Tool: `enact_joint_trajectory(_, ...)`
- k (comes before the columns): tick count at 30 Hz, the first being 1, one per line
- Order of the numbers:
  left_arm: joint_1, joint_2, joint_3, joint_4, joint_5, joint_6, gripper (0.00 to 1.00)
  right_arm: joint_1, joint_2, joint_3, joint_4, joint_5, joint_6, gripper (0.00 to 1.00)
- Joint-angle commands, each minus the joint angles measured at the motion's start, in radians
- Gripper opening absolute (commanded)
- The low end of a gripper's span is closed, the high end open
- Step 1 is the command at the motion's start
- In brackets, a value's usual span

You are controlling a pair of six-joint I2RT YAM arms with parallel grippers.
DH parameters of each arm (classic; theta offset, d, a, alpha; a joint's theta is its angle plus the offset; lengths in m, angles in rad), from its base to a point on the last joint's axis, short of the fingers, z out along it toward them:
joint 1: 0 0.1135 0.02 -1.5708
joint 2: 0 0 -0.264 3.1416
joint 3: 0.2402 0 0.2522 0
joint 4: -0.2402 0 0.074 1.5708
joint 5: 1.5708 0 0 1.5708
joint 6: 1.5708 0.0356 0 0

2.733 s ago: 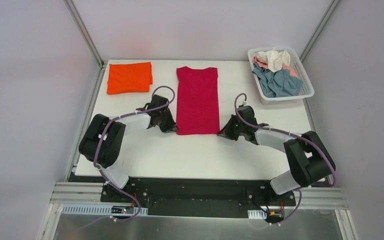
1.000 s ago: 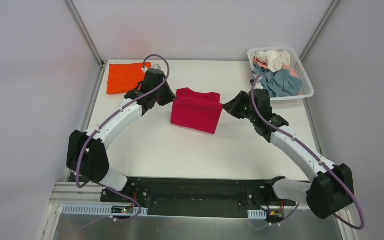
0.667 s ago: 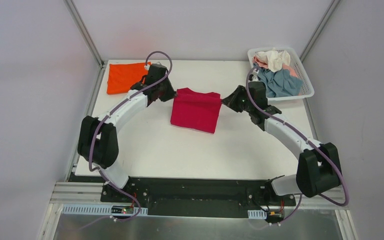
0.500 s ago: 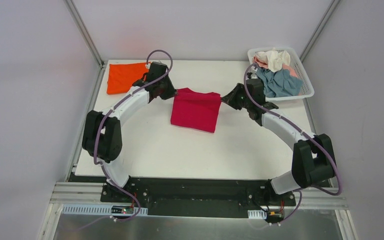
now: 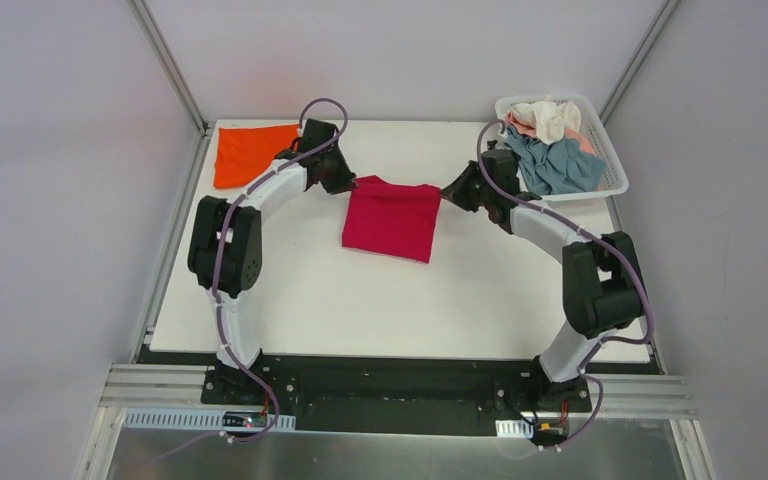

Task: Fold and stack the t-shirts
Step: Fold the long partially folded tshirt into a neat square

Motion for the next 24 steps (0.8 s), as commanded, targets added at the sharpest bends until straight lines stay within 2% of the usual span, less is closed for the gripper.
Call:
enact_joint_trajectory(1,0.027,0.049,0.064,0.004,0.037,0.023,0.0,-0.012,0.047,0.067,0.055,0.018,0.005,0.0)
enact_joint_trajectory(3,0.036,0.069,0.077,0.004,0.051,0.022,0.0,-0.016,0.079,0.093,0.055,0.015,-0.002,0.0)
enact_joint_trajectory(4,0.041,0.076,0.085,0.004,0.057,0.02,0.08,-0.02,0.096,0.109,0.052,0.017,0.001,0.0)
enact_joint_trajectory(5,0.047,0.082,0.095,0.004,0.063,0.019,0.2,-0.023,0.113,0.126,0.051,0.024,0.005,0.04)
enact_joint_trajectory(6,0.05,0.087,0.104,0.003,0.069,0.019,0.3,-0.027,0.132,0.146,0.048,0.031,0.005,0.16)
enact_joint_trajectory(7,0.055,0.09,0.117,0.001,0.074,0.022,0.51,-0.033,0.151,0.175,0.029,0.037,0.006,0.34)
enact_joint_trajectory(8,0.059,0.091,0.129,-0.004,0.089,0.024,0.67,-0.04,0.167,0.208,-0.005,0.034,0.004,0.46)
enact_joint_trajectory(9,0.064,0.087,0.139,-0.007,0.11,0.024,0.76,-0.045,0.177,0.241,-0.033,0.014,-0.001,0.63)
enact_joint_trajectory(10,0.067,0.077,0.141,-0.007,0.117,0.025,0.86,-0.046,0.179,0.263,-0.06,0.005,-0.009,0.71)
enact_joint_trajectory(11,0.066,0.062,0.14,-0.009,0.128,0.027,0.97,-0.046,0.172,0.275,-0.08,-0.008,-0.012,0.87)
enact_joint_trajectory(12,0.066,0.047,0.133,-0.009,0.143,0.03,0.99,-0.046,0.158,0.273,-0.086,-0.023,-0.013,0.97)
enact_joint_trajectory(13,0.066,0.031,0.124,-0.008,0.158,0.03,0.99,-0.047,0.14,0.261,-0.086,-0.04,-0.009,0.99)
enact_joint_trajectory(18,0.04,0.019,0.115,-0.007,0.302,0.088,0.99,-0.043,0.047,0.12,-0.003,-0.164,0.068,0.99)
enact_joint_trajectory(24,-0.011,0.123,0.202,-0.007,0.458,0.117,0.99,-0.038,0.081,0.09,0.066,-0.254,0.153,0.99)
